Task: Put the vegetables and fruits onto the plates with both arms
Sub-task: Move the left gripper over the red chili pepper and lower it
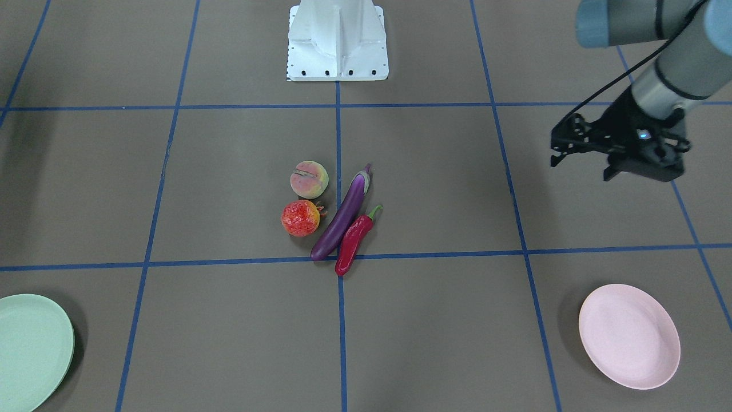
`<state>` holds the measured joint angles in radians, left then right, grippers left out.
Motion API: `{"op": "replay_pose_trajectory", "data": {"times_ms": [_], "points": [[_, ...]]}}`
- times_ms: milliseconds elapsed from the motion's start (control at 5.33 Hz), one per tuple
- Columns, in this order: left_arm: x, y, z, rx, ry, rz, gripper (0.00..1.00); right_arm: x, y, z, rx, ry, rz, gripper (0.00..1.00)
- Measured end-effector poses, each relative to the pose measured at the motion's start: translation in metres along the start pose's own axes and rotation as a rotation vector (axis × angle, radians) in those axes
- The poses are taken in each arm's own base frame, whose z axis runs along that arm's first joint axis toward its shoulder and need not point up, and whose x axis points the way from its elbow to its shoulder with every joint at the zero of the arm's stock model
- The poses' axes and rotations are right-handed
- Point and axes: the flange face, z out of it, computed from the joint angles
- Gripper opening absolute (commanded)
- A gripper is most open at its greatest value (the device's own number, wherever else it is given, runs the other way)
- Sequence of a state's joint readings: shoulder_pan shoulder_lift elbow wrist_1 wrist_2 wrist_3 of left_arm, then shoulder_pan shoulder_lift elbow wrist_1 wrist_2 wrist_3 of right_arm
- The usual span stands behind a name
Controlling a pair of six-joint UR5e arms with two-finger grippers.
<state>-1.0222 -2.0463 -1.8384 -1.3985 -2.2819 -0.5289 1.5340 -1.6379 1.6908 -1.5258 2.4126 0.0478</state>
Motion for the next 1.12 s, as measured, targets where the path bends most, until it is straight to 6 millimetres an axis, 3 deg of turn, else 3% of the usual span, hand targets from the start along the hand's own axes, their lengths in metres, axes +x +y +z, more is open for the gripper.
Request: {"op": "replay_pose_trajectory", "data": {"times_ms": [375,562,938,1125], "points": [[0.124,-0.067,0.045,-0.039,0.004,-0.109,1.00,-0.010,-0.003,-0.008,0.024,0.000,-0.030,1.00],[0.168,-0.098,0.063,-0.032,0.015,-0.159,1.00,-0.021,-0.004,-0.011,0.039,-0.001,-0.065,1.00],[0.220,-0.133,0.119,0.052,0.019,-0.257,0.99,-0.024,-0.002,0.001,0.019,-0.021,-0.064,1.00],[0.240,-0.141,0.138,0.082,0.006,-0.268,0.94,-0.024,-0.002,0.004,0.011,-0.039,-0.051,1.00]]}}
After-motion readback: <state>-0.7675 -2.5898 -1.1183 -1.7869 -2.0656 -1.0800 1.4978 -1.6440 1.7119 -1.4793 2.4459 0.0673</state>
